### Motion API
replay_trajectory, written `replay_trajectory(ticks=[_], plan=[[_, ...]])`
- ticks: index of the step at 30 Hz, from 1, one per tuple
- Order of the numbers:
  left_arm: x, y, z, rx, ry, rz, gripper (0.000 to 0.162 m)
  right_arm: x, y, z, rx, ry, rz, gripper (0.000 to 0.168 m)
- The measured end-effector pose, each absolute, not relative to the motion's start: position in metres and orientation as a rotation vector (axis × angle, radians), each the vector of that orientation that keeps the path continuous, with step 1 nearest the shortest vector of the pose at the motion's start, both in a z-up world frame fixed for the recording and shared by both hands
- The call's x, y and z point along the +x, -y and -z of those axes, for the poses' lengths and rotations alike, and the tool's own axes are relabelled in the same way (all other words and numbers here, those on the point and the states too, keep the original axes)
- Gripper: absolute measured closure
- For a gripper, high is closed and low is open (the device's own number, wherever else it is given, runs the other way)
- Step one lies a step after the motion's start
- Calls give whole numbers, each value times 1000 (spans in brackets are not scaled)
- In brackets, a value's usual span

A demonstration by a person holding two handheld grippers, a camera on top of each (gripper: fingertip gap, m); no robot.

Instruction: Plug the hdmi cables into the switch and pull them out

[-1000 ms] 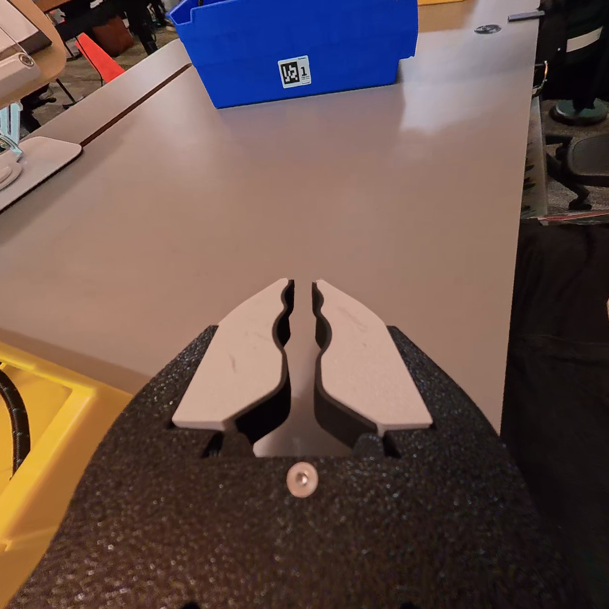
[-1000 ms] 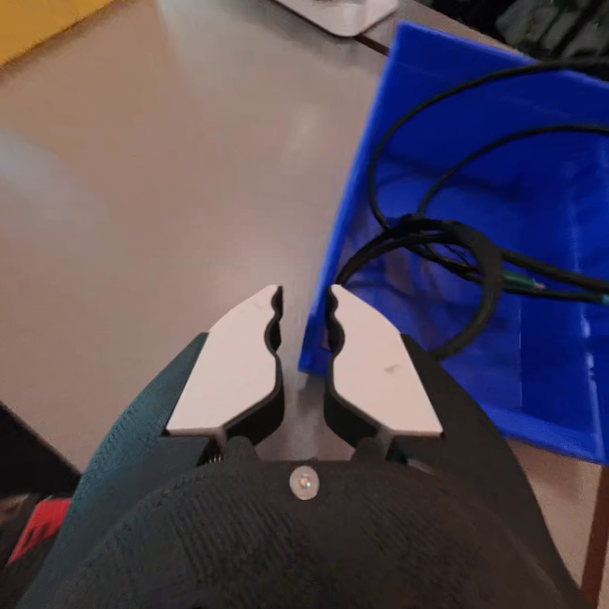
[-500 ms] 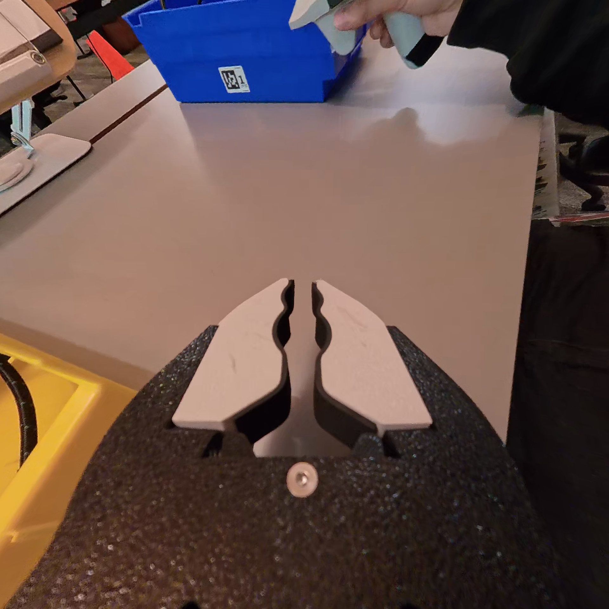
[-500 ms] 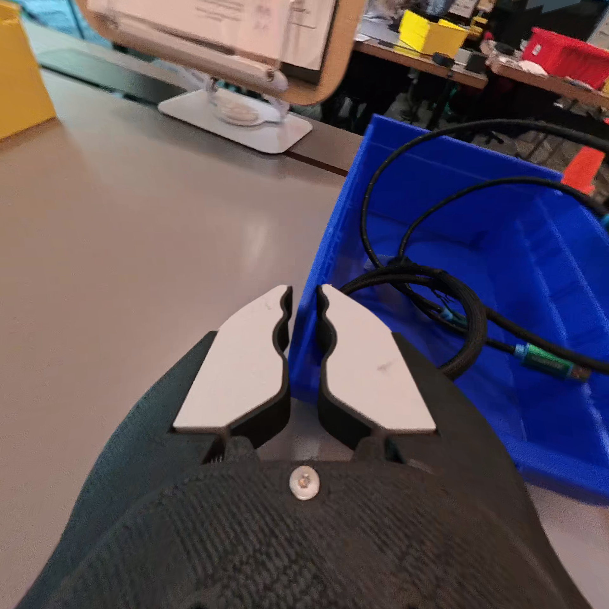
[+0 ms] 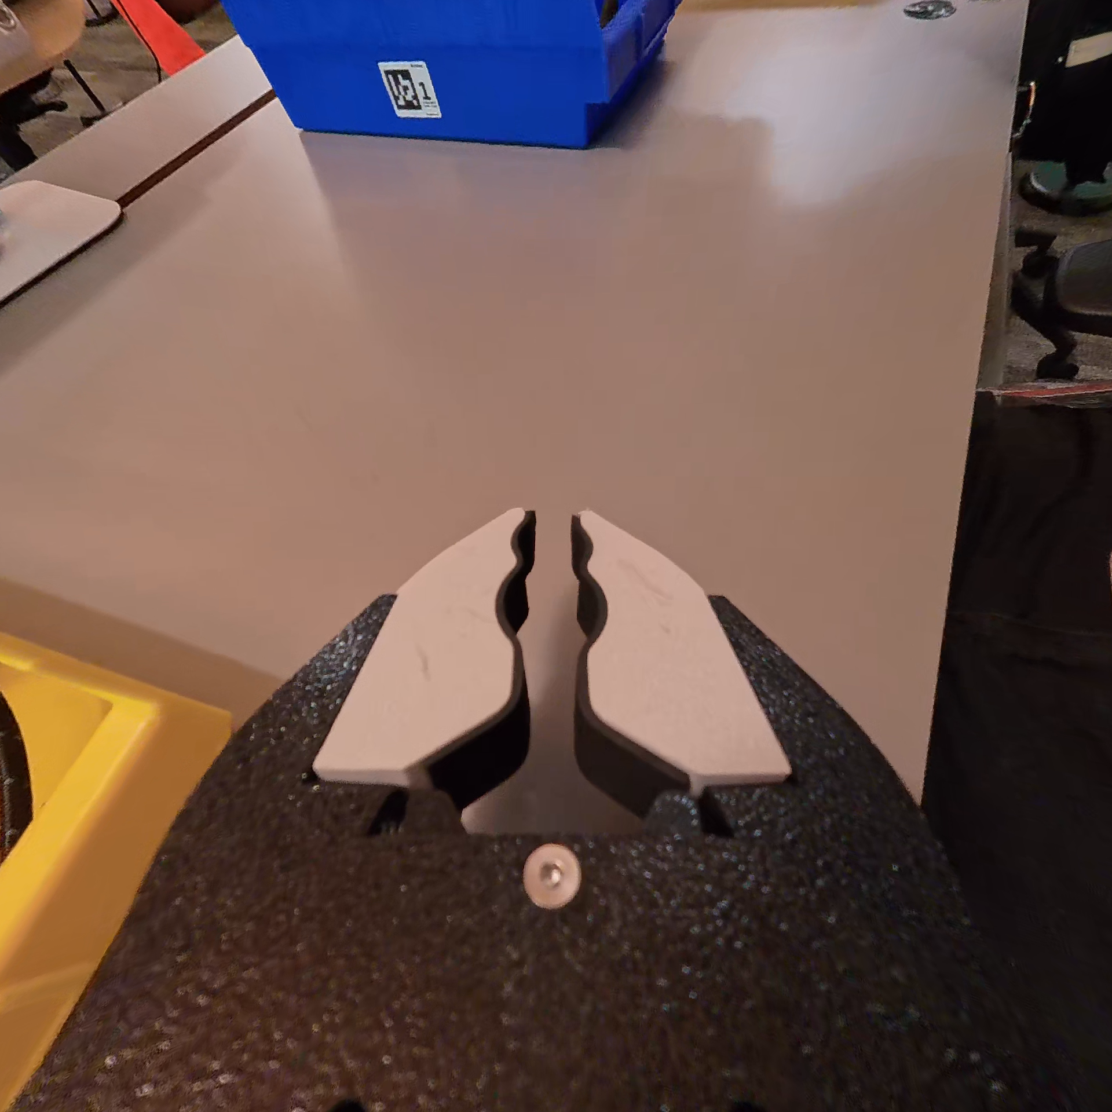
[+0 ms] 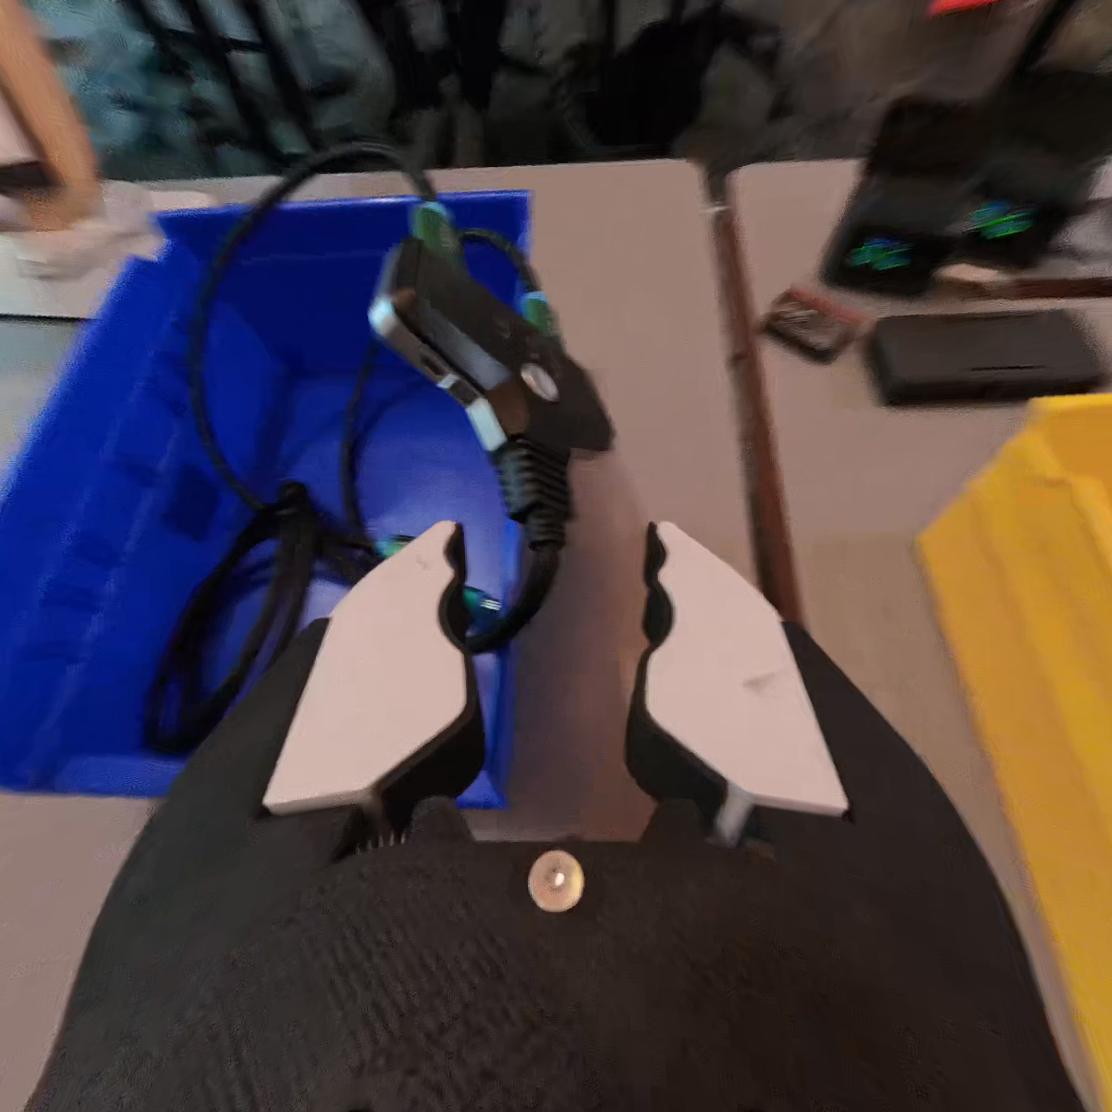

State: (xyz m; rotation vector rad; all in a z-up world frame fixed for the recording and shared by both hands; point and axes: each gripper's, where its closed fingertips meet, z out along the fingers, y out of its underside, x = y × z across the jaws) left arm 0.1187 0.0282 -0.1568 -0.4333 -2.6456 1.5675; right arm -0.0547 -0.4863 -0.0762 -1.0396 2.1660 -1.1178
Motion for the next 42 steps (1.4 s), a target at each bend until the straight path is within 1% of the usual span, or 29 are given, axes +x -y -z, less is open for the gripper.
replay_trajectory(ticks=[1,3,5,7,10,12,14,17,19,21,24,26,28,33,34,36,37,38,40,42], plan=[[119,-28,156,-434,2645,-1574,151,-46,481,74,-1041,-2101,1051,129],[119,-29,154,-437,2646,-1600,151,-44,485,78,-1114,-2122,1054,147],[119,-29,154,-446,2650,-1609,152,-43,486,73,-1242,-2100,1104,148],[119,-29,155,-450,2656,-1605,152,-43,486,52,-1332,-2061,1309,149],[118,-28,156,-453,2656,-1593,152,-35,462,7,-1461,-1952,1653,149],[118,-28,157,-444,2653,-1578,152,-20,432,-9,-1491,-1836,1714,148],[119,-28,157,-431,2650,-1563,151,-10,409,14,-1606,-1882,1505,147],[119,-28,157,-429,2642,-1563,151,-24,413,49,-1783,-2052,1520,148],[118,-28,156,-442,2642,-1578,151,-34,411,86,-1878,-2131,1364,148],[117,-28,156,-460,2647,-1582,151,-30,407,105,-1827,-2058,1330,148],[115,-28,158,-475,2657,-1564,151,-28,399,105,-1799,-1939,1326,149],[115,-28,158,-475,2659,-1559,151,-27,395,101,-1850,-1868,1400,149],[115,-27,158,-475,2655,-1559,151,-31,398,112,-1922,-1923,1406,149],[115,-27,157,-478,2654,-1569,151,-30,401,113,-1907,-1983,1335,149],[115,-27,156,-481,2652,-1576,151,-29,401,108,-1916,-1968,1400,148],[114,-28,155,-486,2647,-1591,151,-29,402,77,-1769,-1935,1672,136],[114,-28,154,-485,2644,-1597,151,-30,396,61,-1641,-1920,1743,136],[115,-28,153,-481,2640,-1600,151,-26,383,49,-1517,-1883,1721,134],[116,-27,152,-456,2627,-1603,150,-8,341,38,-1338,-1766,1524,120],[121,-27,148,-386,2607,-1622,146,10,297,34,-1286,-1634,1405,113]])
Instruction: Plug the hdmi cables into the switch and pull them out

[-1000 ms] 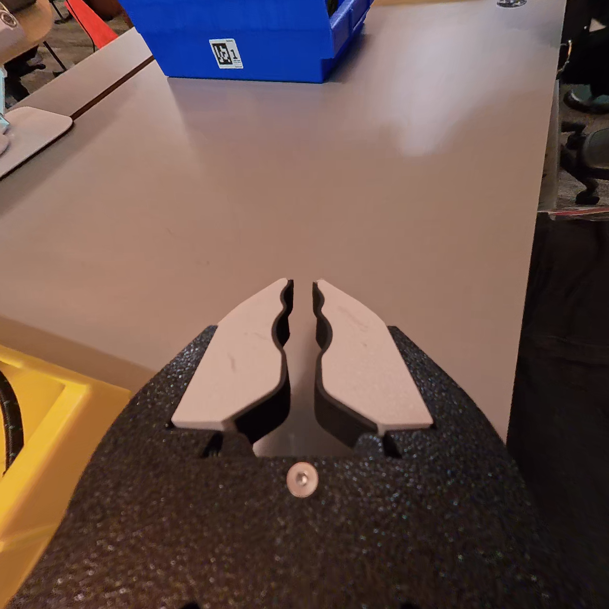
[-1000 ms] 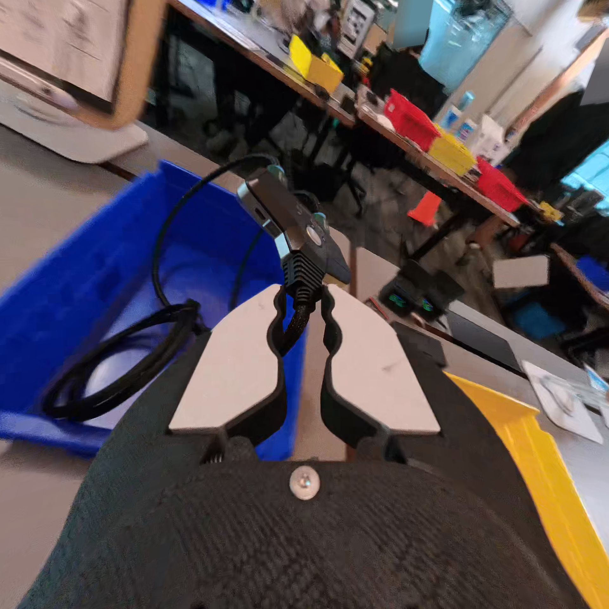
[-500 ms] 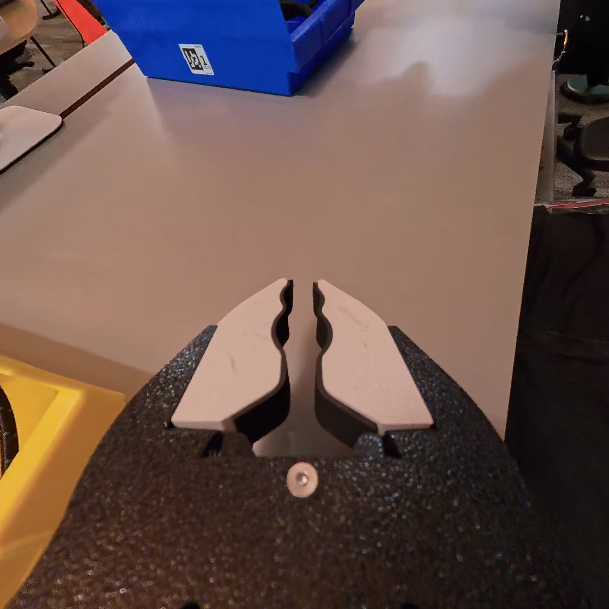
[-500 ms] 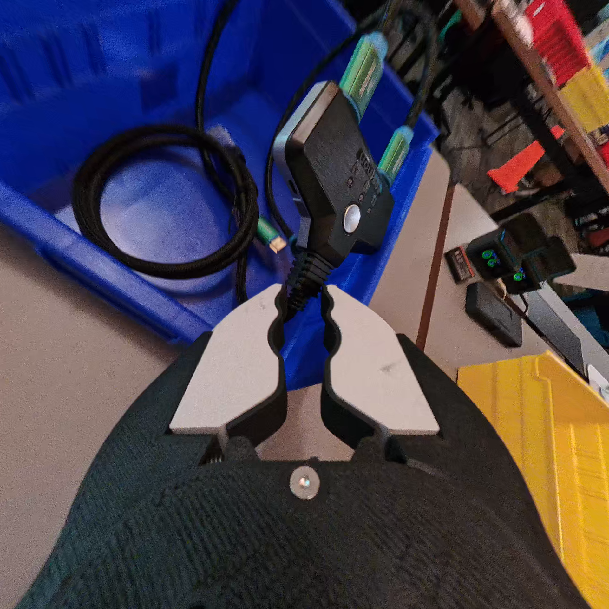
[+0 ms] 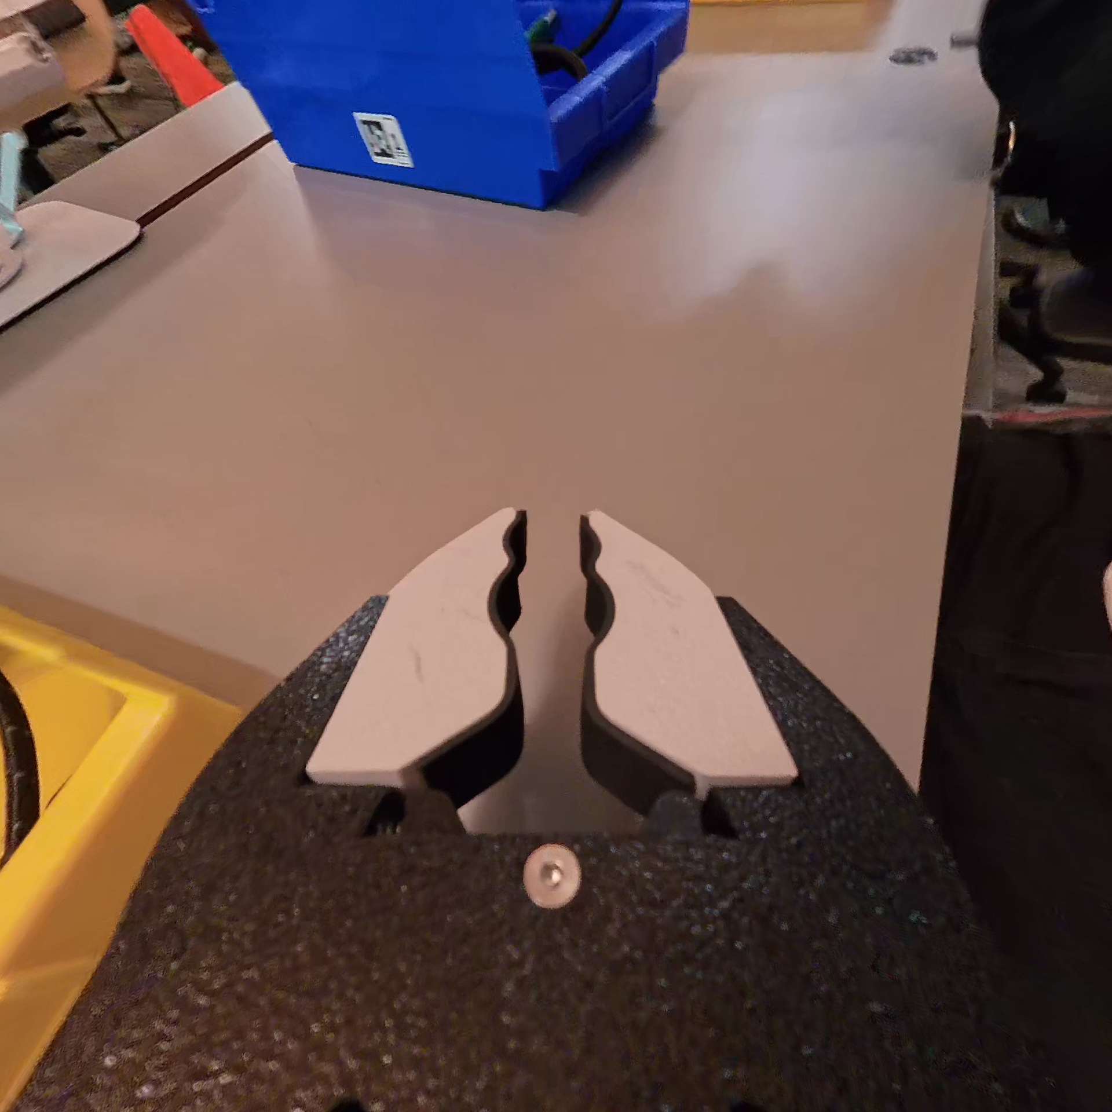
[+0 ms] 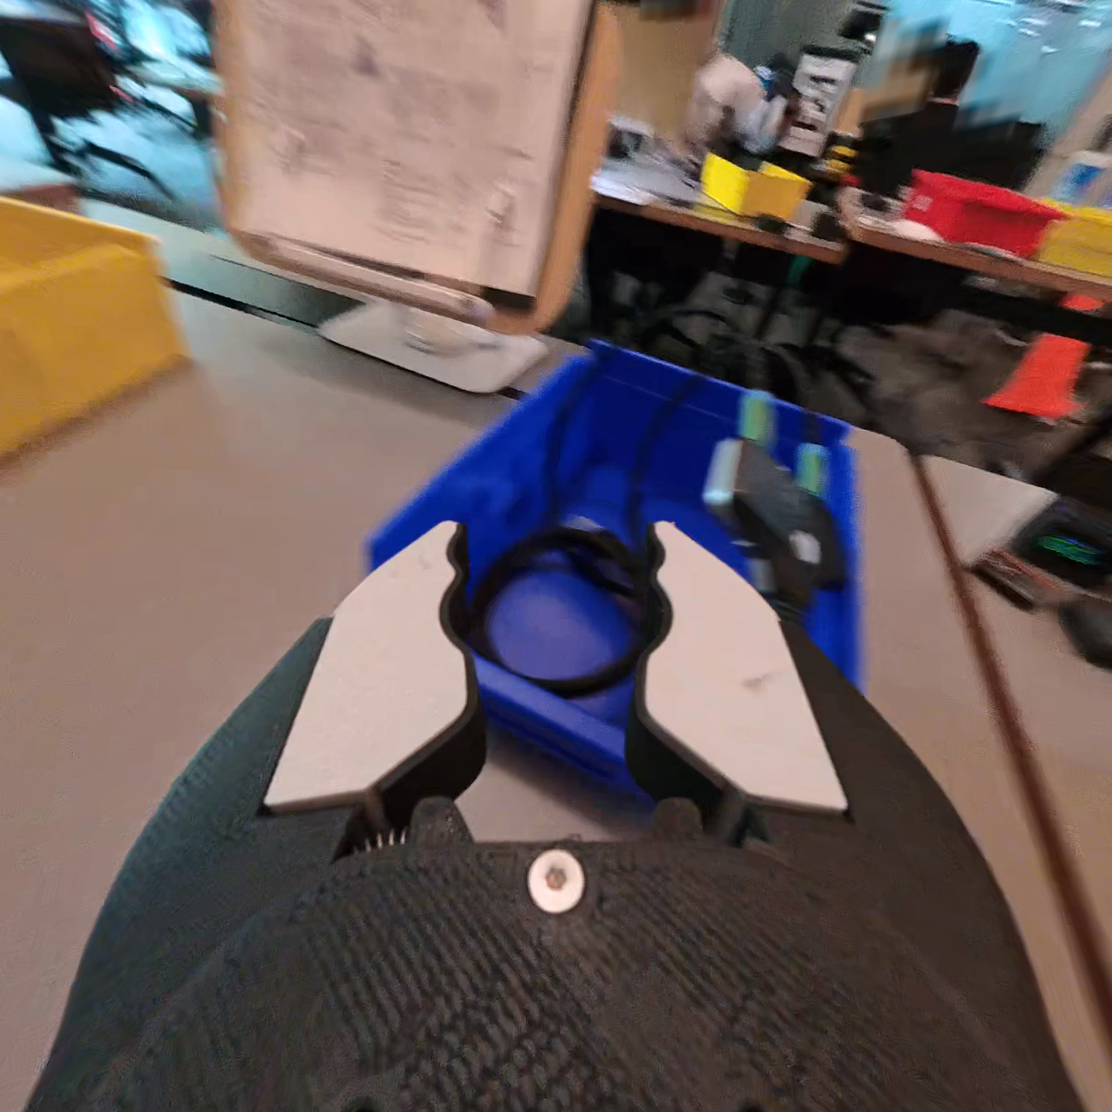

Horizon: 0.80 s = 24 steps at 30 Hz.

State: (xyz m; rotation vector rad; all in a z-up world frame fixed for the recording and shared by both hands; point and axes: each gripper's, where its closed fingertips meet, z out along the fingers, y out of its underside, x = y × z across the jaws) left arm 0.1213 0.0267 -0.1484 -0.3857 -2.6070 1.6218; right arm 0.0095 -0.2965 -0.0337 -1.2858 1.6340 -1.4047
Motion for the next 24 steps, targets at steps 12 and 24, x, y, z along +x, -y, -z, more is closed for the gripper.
replay_trajectory(ticks=[12,24], plan=[[323,-68,19,280,3110,-1466,114,68,197,81,-1513,-1381,1144,99],[446,-38,130,749,2861,-101,87,62,206,79,-1439,-1324,1088,102]])
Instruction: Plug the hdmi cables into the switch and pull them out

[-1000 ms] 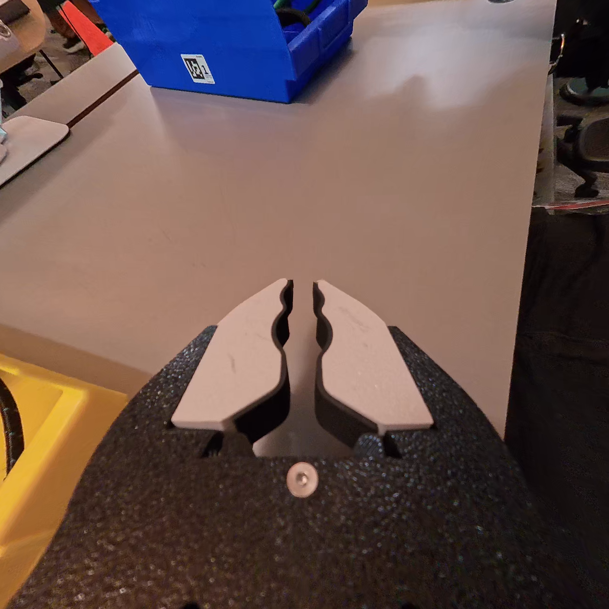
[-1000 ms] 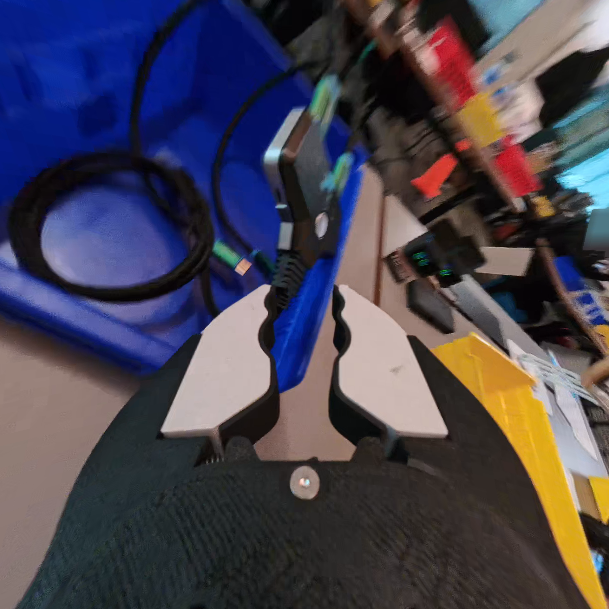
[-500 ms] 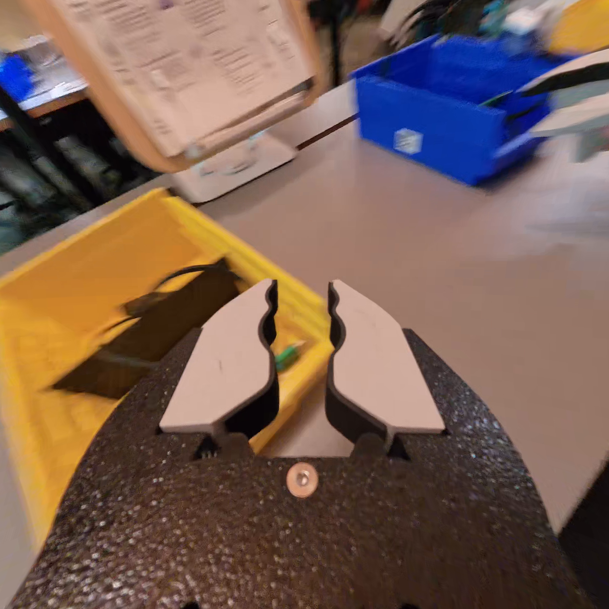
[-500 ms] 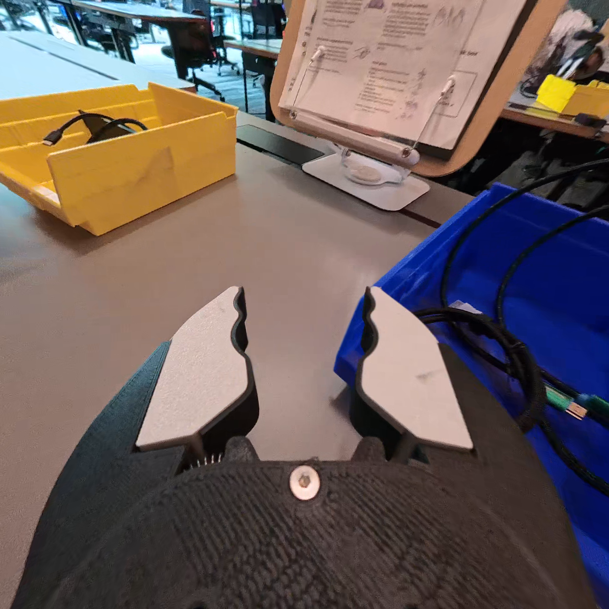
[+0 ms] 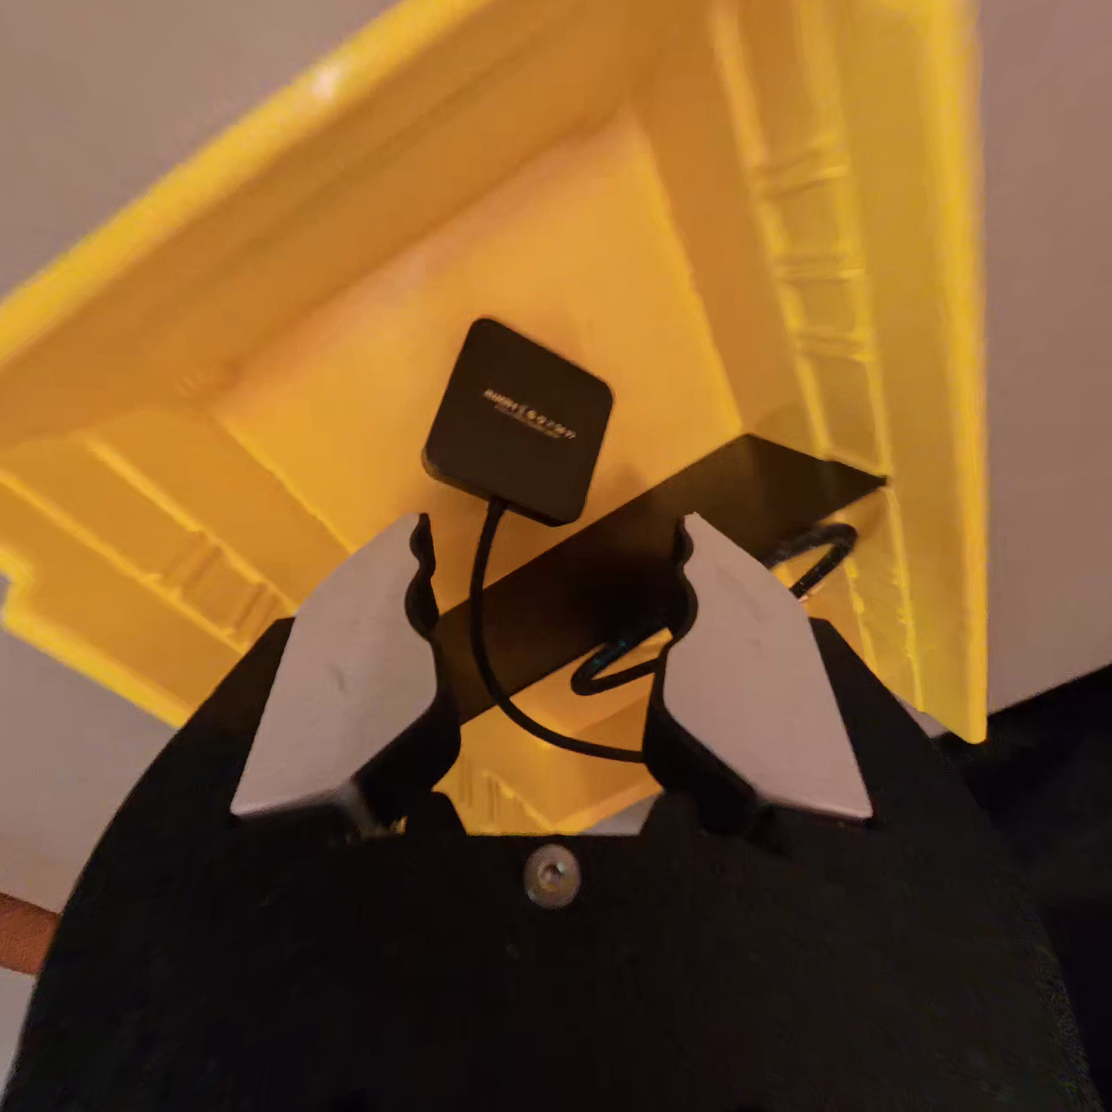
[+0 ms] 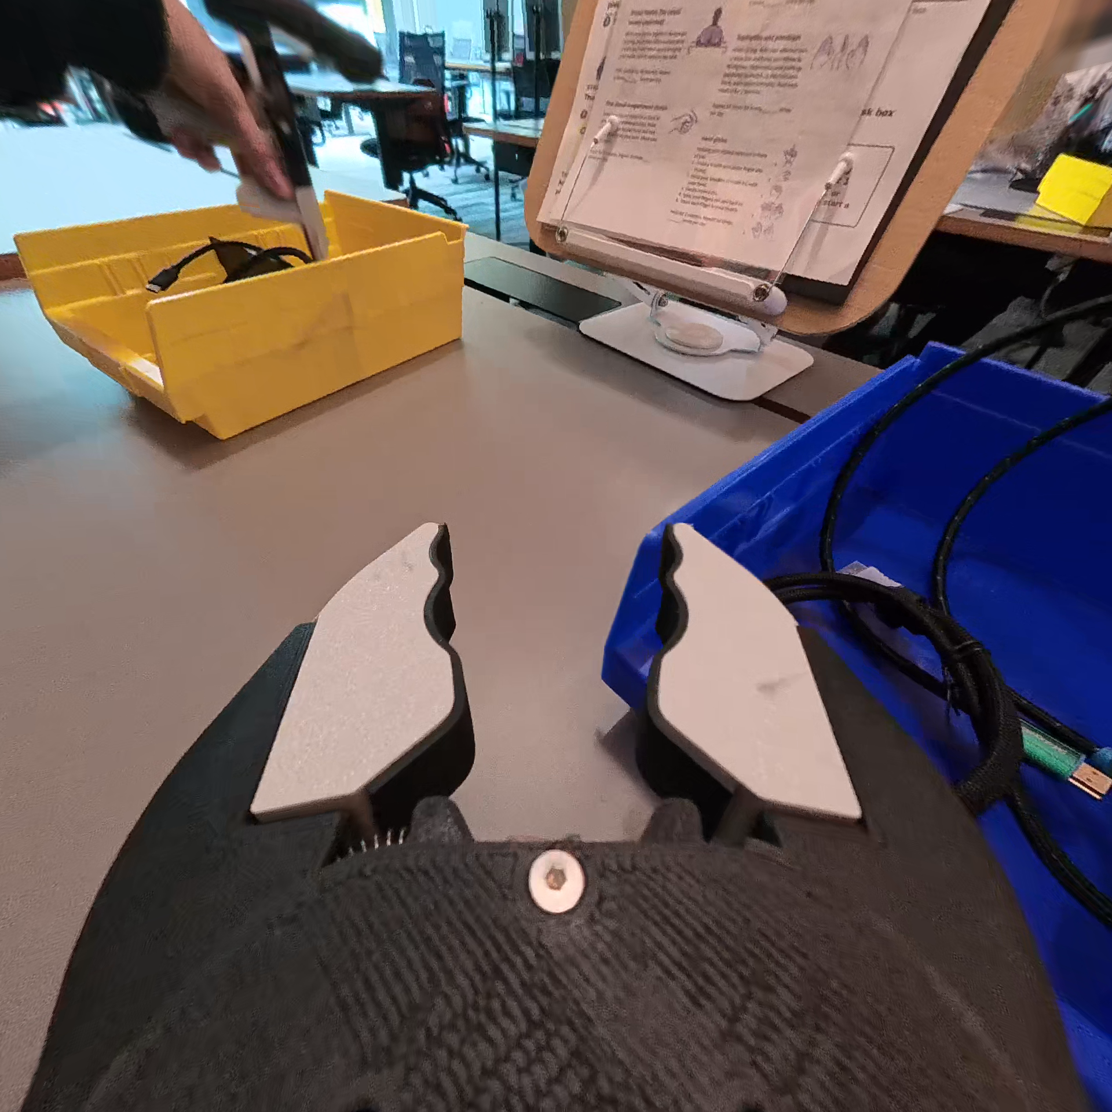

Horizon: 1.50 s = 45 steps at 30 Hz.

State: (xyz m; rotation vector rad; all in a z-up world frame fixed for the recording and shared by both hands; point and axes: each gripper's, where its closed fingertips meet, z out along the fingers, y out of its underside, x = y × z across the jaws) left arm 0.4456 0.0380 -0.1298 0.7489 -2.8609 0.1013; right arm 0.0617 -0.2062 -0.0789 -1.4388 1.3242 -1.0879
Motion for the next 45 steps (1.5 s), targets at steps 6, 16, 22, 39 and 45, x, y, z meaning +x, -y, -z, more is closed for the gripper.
replay_trajectory(ticks=[6,16,22,39,45], plan=[[460,-41,160,1024,2696,-9,103,62,209,81,-1394,-1289,1048,105],[434,-12,145,840,2534,-254,146,71,196,93,-1482,-1276,1029,106],[431,-9,103,739,2577,-496,148,67,199,85,-1450,-1276,1045,107],[147,20,-66,-442,2058,-1189,148,81,89,-8,-1107,-801,861,98],[104,40,-32,-533,2065,-1469,148,75,73,-15,-1089,-672,886,124]])
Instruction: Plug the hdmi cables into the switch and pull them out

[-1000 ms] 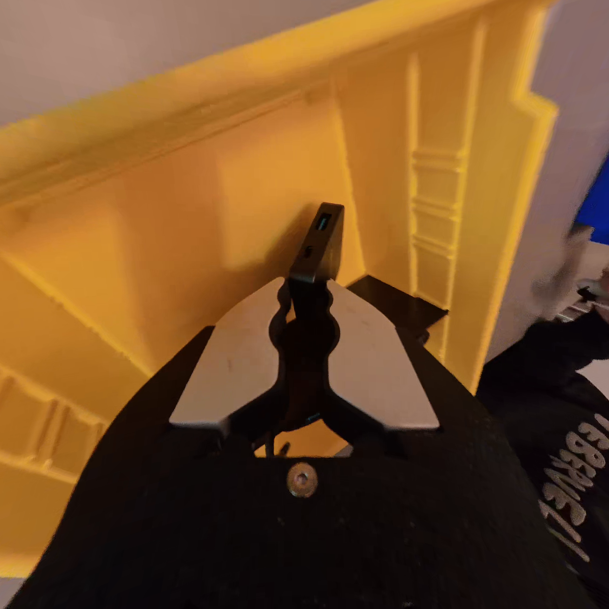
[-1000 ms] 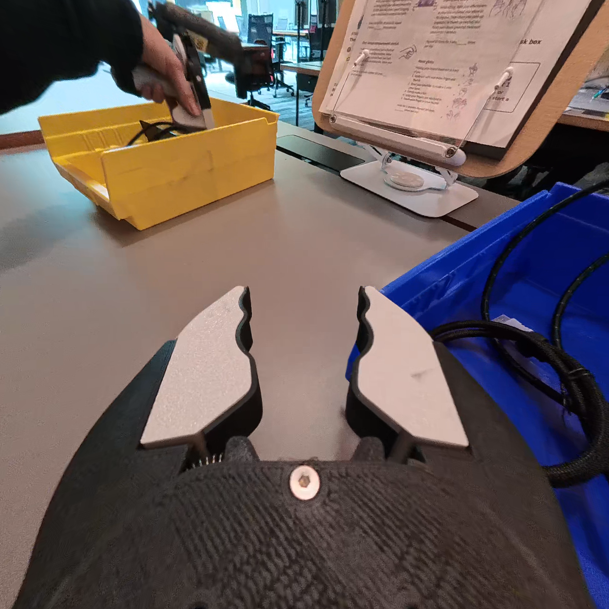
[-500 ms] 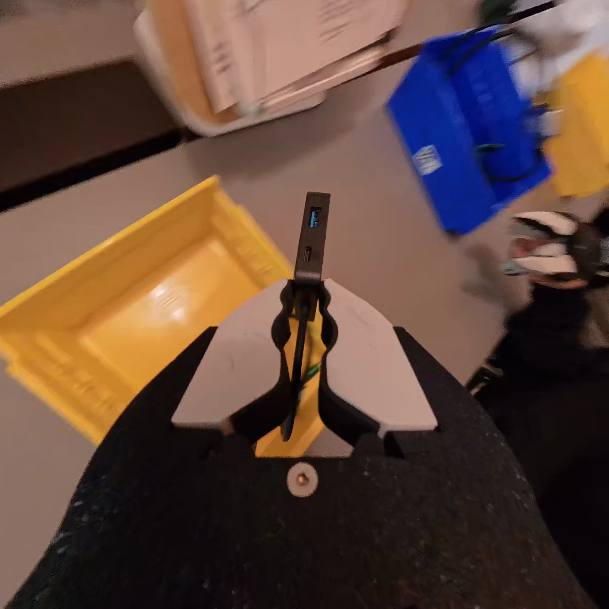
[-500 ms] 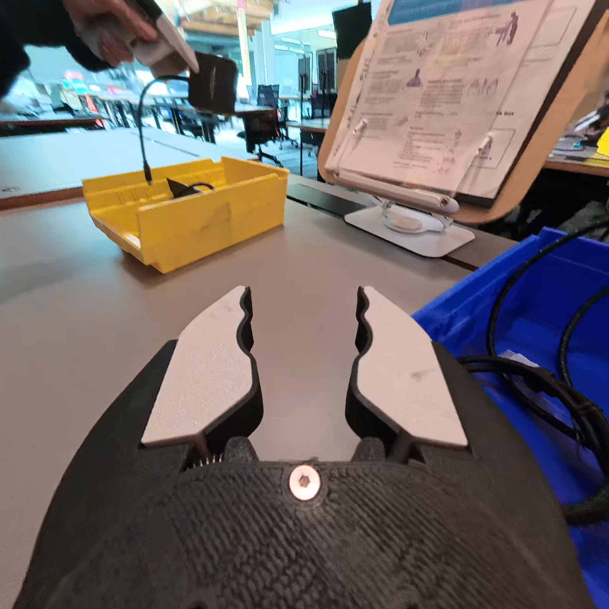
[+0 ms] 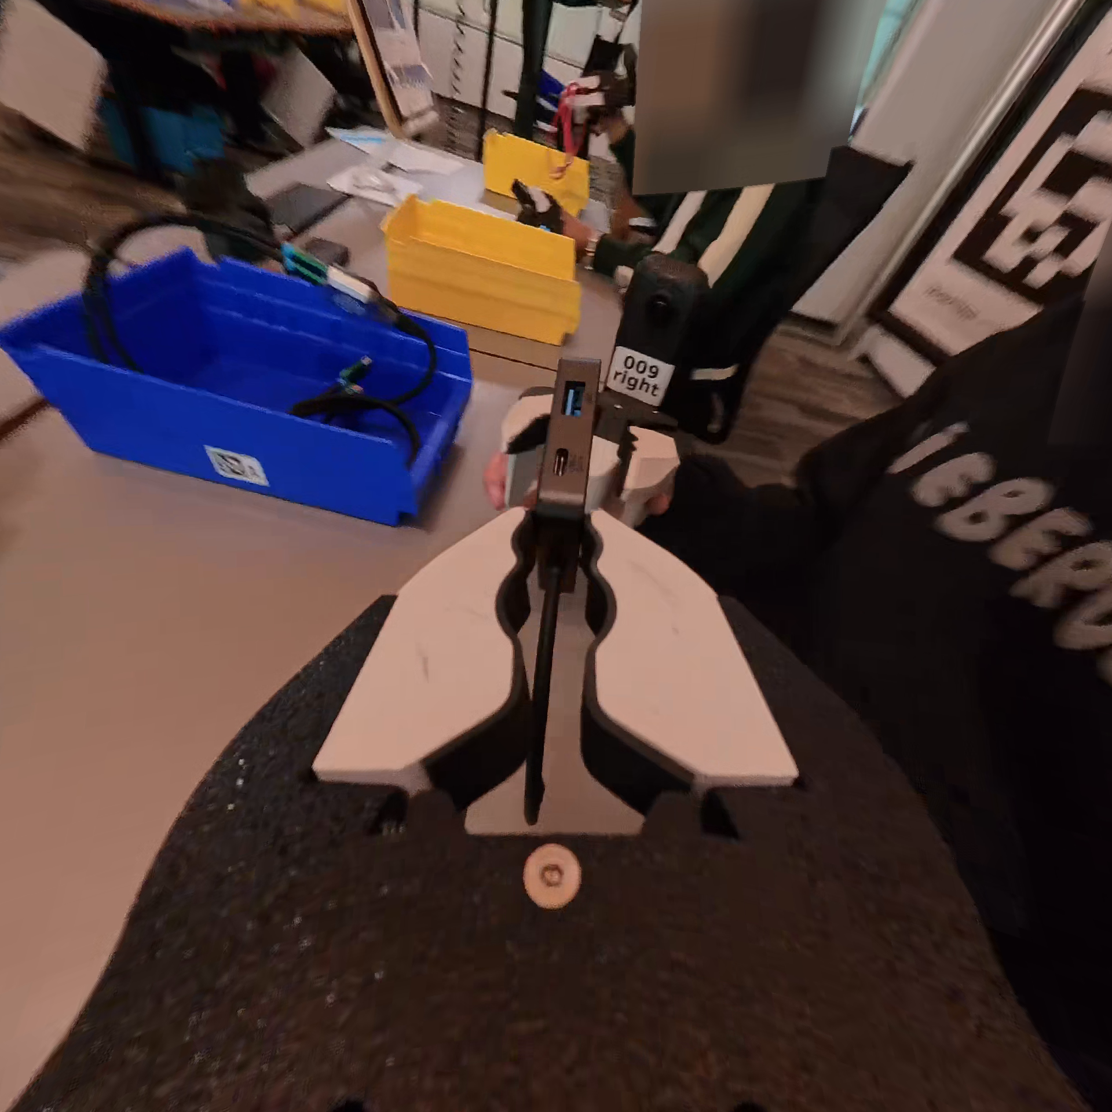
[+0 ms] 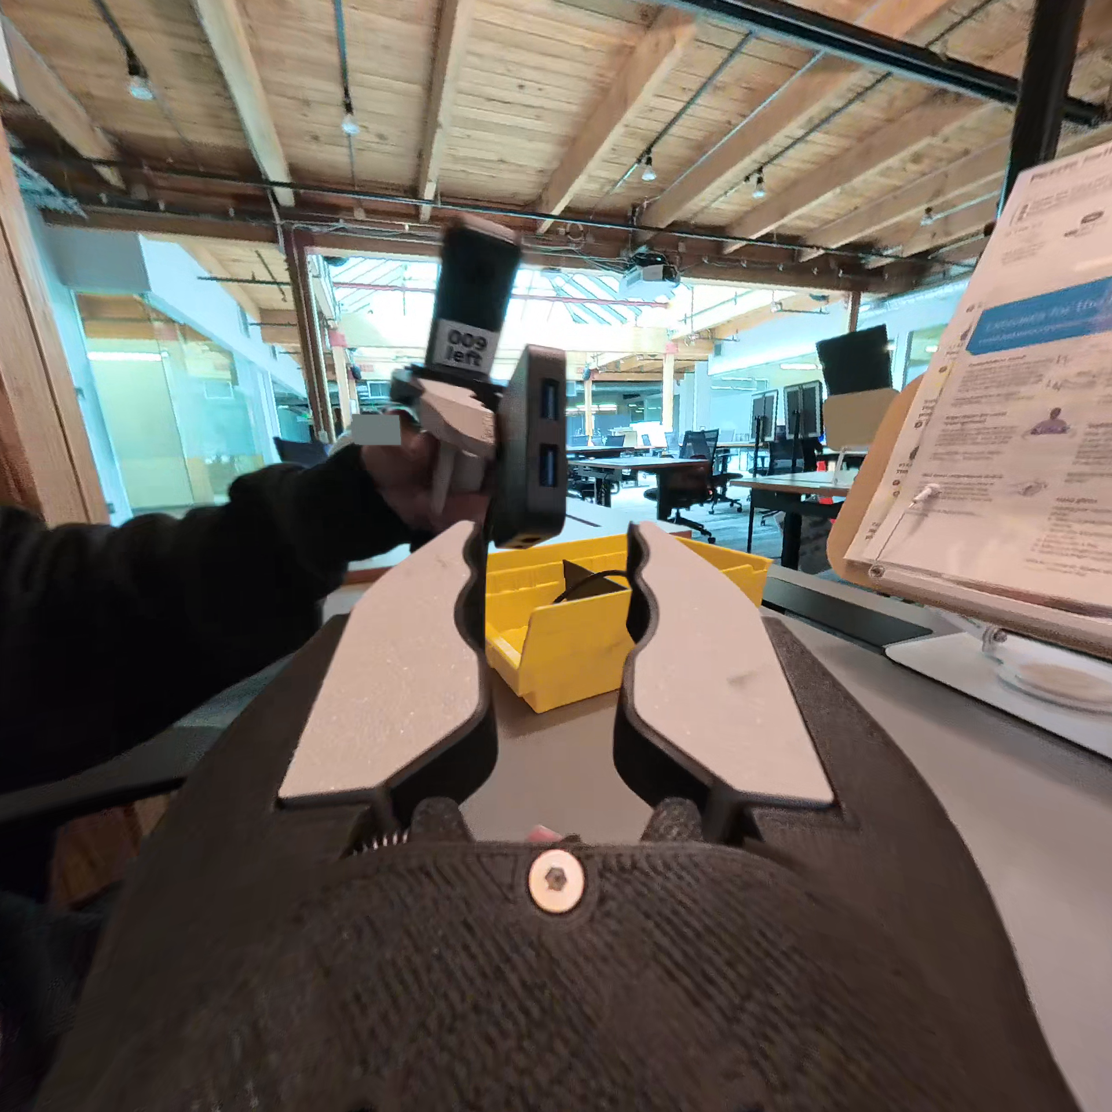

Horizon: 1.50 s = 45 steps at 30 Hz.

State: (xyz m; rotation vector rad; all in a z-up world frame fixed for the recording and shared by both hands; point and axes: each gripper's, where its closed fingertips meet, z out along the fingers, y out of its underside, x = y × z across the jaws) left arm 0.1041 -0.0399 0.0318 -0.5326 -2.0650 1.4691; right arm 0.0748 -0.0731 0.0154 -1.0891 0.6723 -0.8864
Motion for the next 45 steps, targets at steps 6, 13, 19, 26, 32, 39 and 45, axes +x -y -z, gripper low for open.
replay_trajectory(ticks=[6,13,19,26,32,39,45], plan=[[81,44,-12,-816,2321,-1615,148,68,74,-8,-1099,-576,834,130],[67,46,-2,-784,2222,-1626,148,53,64,-1,-1238,-413,848,153],[71,56,7,-610,2176,-1663,147,54,73,3,-1272,-459,860,154],[126,68,-6,191,2268,-2060,133,70,158,-14,-679,-847,822,154],[83,91,8,462,1580,-1843,123,66,153,-19,-497,-735,631,154],[79,99,-3,370,1331,-1970,128,76,120,-21,-542,-723,552,154],[77,88,-3,216,1422,-1908,148,74,98,-12,-748,-652,445,151]])
